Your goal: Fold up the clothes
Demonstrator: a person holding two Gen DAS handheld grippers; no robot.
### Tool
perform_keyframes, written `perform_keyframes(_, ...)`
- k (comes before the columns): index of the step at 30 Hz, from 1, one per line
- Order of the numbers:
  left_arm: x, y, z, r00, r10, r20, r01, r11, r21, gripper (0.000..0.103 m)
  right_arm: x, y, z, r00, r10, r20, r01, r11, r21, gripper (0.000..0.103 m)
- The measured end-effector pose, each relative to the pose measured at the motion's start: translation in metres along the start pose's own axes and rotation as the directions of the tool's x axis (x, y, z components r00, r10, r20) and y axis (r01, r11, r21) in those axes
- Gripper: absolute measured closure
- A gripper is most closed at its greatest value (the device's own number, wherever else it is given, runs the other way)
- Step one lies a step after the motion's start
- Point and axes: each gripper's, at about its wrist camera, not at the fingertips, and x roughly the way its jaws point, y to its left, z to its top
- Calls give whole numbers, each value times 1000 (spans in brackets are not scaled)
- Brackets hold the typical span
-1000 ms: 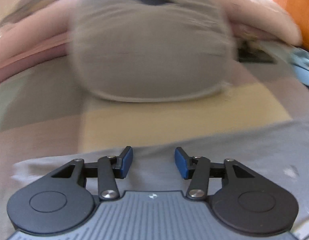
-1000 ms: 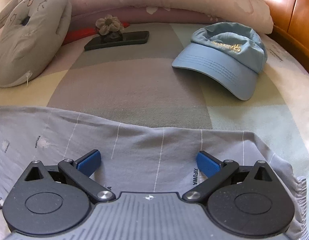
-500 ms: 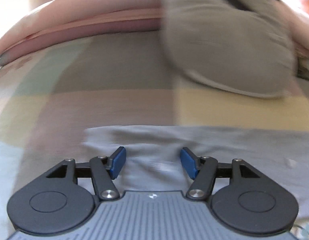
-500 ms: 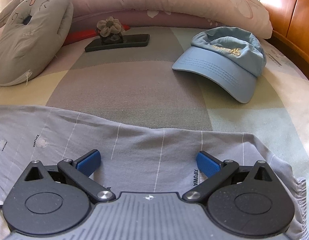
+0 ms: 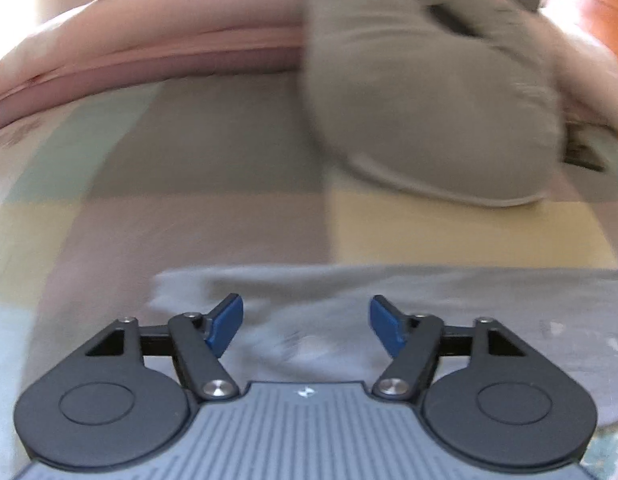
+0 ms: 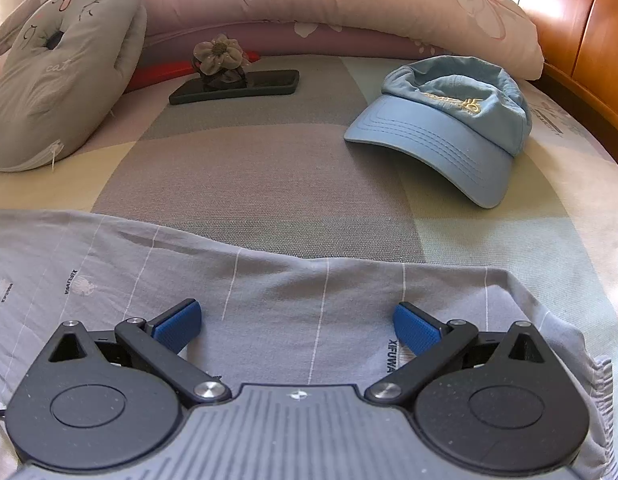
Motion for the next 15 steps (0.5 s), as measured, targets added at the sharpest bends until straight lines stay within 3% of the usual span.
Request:
perform_keyframes(1,6,2,1,1000,21,-1,-21,1000,-10,30,0,0,0,1000,-1,1,1,1000,1,0)
perform_keyframes(3,19,8,3,997,72,-3,-72,997,-33,18,0,1,0,1000,-2,1,2,1000,0,0)
perform_keyframes(7,22,11,10,993,119,12,-117,988,-97,23,0,0,-1,1000,-2,5,2,1000,1,0)
perform_keyframes(9,11,-3,11,988,148,45,-146,988,-54,23,0,0,-1,1000,-2,7,2,1000,0,0)
perform_keyframes(15,-33,-75,-18,991,57,121,-70,991,113,20,-14,-4,1,999,22,-34,-21,999,34,0)
